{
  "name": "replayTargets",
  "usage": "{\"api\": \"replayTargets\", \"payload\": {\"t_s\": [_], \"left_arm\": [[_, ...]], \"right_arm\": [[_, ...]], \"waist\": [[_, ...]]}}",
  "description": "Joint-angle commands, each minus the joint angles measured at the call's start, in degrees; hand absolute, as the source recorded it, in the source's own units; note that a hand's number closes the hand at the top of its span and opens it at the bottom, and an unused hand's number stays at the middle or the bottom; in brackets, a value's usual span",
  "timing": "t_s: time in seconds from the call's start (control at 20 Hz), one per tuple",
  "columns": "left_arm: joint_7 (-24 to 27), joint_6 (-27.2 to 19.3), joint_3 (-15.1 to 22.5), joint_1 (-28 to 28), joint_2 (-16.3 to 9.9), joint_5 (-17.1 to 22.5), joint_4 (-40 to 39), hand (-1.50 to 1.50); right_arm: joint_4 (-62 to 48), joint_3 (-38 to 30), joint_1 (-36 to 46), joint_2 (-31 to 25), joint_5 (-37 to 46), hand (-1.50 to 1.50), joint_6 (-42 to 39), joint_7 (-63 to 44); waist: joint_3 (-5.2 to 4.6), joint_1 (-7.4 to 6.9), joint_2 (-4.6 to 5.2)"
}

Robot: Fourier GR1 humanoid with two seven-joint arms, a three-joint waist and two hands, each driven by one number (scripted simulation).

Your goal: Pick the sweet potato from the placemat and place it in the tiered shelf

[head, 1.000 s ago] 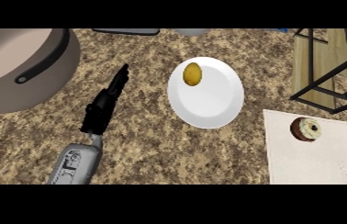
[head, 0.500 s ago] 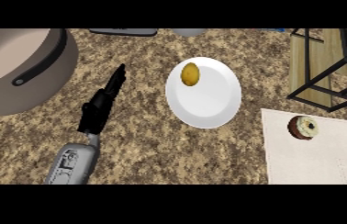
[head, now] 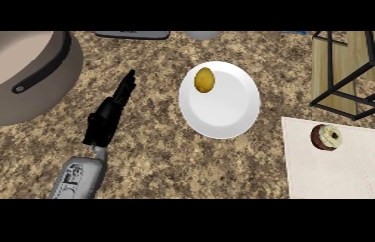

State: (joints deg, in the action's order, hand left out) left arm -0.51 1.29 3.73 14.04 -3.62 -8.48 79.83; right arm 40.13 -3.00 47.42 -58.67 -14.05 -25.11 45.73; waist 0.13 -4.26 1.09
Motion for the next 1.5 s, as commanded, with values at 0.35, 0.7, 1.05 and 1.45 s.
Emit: {"api": "replayTargets", "payload": {"t_s": [0.35, 0.7, 1.05, 1.45], "left_arm": [[1.2, -1.3, 1.1, -1.5, 1.3, -1.3, 0.1, 0.00], [-2.0, -2.3, 1.6, -0.1, 2.4, -1.7, 1.9, 0.00], [0.0, 1.0, -0.1, -2.3, -0.5, 0.6, 2.7, 0.00], [-1.5, 2.1, -1.4, 0.1, -1.6, 1.3, 1.5, 0.00]], "right_arm": [[-11.0, 2.2, 8.0, 5.2, 1.8, 1.50, -9.1, 6.0], [-19.9, 4.4, 13.6, 2.6, 10.4, -1.50, 4.4, 3.0], [-25.7, 3.2, 14.9, 2.1, 9.9, -1.50, -1.8, 4.3], [-27.3, 1.9, 17.8, 2.0, 7.7, -1.50, -11.3, 0.5]], "waist": [[0.04, 0.39, 0.24], [0.04, -0.02, 0.40], [0.10, -0.34, 0.52], [0.17, -0.22, 0.85]]}}
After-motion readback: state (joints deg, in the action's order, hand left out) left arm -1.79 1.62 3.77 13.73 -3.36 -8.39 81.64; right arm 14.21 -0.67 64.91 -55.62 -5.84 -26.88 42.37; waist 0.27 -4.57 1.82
